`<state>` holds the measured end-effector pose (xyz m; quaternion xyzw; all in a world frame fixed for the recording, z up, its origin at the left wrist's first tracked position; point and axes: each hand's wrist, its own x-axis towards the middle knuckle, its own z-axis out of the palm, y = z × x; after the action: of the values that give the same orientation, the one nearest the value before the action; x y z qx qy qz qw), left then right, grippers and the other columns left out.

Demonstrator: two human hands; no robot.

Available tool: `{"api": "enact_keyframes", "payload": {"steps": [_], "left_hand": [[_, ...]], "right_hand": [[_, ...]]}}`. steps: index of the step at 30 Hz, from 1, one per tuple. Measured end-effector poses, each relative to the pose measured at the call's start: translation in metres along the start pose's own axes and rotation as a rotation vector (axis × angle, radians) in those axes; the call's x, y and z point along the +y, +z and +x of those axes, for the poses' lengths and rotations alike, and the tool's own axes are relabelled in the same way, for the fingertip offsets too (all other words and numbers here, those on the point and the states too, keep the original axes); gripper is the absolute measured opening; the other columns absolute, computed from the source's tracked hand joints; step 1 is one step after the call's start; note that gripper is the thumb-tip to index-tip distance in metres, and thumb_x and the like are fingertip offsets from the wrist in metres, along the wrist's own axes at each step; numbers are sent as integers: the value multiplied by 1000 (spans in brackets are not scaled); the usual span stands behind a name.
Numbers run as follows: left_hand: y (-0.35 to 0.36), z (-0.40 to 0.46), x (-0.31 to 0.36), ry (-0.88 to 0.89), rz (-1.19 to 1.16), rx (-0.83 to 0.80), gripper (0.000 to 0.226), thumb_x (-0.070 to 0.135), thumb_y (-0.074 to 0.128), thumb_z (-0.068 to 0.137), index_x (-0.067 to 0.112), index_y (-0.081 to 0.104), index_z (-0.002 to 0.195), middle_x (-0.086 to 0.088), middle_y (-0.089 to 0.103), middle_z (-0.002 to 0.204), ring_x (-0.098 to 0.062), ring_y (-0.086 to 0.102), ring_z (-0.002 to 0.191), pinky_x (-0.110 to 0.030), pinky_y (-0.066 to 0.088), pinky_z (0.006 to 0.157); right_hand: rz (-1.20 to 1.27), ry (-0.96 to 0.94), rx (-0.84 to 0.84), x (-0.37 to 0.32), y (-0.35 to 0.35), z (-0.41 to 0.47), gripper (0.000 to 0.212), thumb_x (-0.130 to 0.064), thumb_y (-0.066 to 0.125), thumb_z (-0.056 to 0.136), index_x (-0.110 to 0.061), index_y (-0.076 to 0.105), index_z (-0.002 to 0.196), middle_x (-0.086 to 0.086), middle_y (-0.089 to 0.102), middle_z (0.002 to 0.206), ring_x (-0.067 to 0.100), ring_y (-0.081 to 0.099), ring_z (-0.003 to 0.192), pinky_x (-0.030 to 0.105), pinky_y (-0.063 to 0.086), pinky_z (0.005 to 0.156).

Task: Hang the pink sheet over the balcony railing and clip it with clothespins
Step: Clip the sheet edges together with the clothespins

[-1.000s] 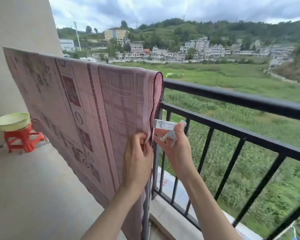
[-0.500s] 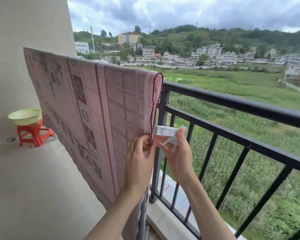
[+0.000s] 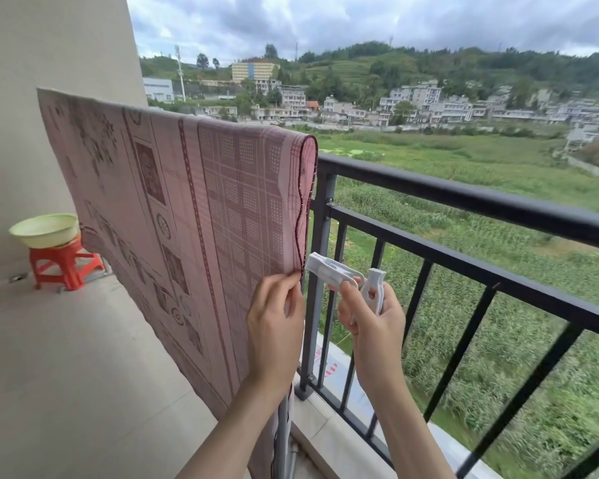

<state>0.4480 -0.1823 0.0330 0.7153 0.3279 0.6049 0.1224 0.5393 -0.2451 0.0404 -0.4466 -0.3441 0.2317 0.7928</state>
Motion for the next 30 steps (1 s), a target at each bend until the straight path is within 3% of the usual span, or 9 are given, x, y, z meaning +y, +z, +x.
{"api": "enact_keyframes", "payload": {"steps": [4,7,12,18,22,26,30], "left_hand": [[1,0,0,4,-13,12,15,-6,64,77,-2,69,91,-12,64,83,-12,58,75,-2,39,77],[1,-1,0,1,-6,6,15,-7,64,76,-3,69,90,-12,63,80,-12,58,72,-11,41,73],[1,-3,-1,11,-1,-3,19,-11,65,74,-2,70,90,-10,61,78,-5,51,77,3,33,71],[1,-5,-5,25,20,-29,19,-8,66,75,0,71,91,-8,60,78,-4,51,71,-2,35,69],[0,-5,-5,32,-23,-3,15,-8,68,74,-1,70,87,-9,61,77,-4,52,73,2,36,70],[-2,-7,-6,32,-88,27,15,-4,65,78,-2,68,92,-4,60,82,-2,52,82,2,37,76],[-1,-20,-12,-11,-205,-68,17,8,60,83,8,60,100,2,55,92,0,52,88,-2,37,80]], "right_hand": [[-212,-119,34,-1,2,-9,29,-33,67,77,-12,48,69,2,38,60,18,32,55,32,29,52],[-315,-194,43,-2,3,-12,31,-34,65,79,-18,42,65,-12,35,55,6,28,49,21,27,48],[-414,-279,7,-4,11,-11,27,-33,63,81,-24,41,67,-15,44,53,3,31,45,14,26,46],[-481,-358,-32,-4,14,-10,25,-31,61,81,-23,41,69,-16,49,54,1,35,42,11,25,44],[-538,-371,-22,-4,15,-6,26,-22,66,83,-23,43,70,-11,40,50,1,36,42,10,26,44],[-549,-294,-51,-5,13,-7,24,-37,70,74,-32,50,87,-14,54,60,-1,48,51,9,34,51],[-391,-118,-135,3,1,-9,64,-46,70,65,-34,46,123,-16,65,71,-2,50,58,13,44,62]]}}
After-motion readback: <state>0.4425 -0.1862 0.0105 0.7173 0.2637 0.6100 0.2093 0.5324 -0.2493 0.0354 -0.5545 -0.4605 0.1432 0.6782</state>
